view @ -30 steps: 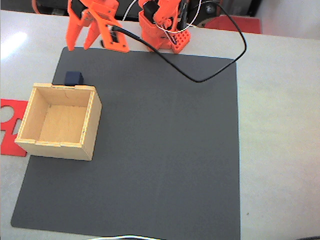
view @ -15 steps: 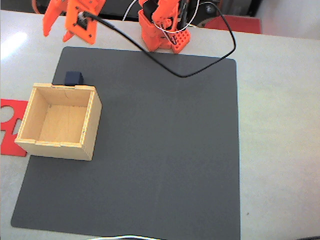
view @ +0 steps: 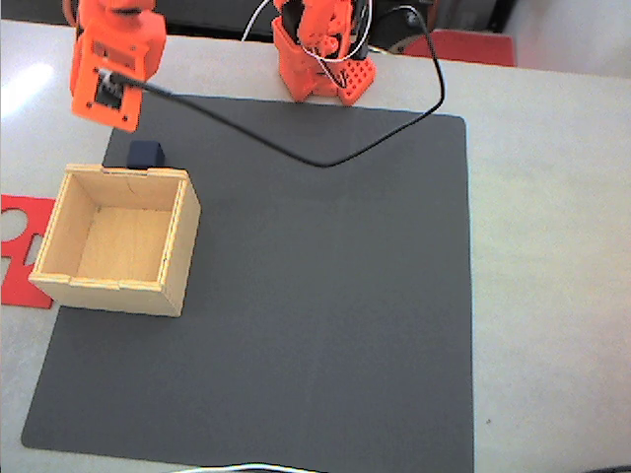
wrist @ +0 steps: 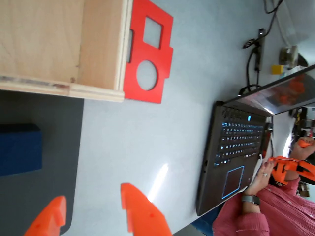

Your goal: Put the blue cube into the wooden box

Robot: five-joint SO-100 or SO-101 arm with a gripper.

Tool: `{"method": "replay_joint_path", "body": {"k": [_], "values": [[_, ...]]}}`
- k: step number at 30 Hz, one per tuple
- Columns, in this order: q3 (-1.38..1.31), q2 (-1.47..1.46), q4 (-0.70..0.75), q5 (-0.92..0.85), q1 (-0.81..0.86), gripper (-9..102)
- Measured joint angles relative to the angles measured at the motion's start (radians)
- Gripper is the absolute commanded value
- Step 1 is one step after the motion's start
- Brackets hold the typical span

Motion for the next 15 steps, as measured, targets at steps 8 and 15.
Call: {"method": "replay_joint_path", "body": {"k": [8,15], "values": [[-0.054,-0.029,0.015,-0.002,0.000,13],[-0.169,-0.029,0.100,-0.138,0.000,13]]}}
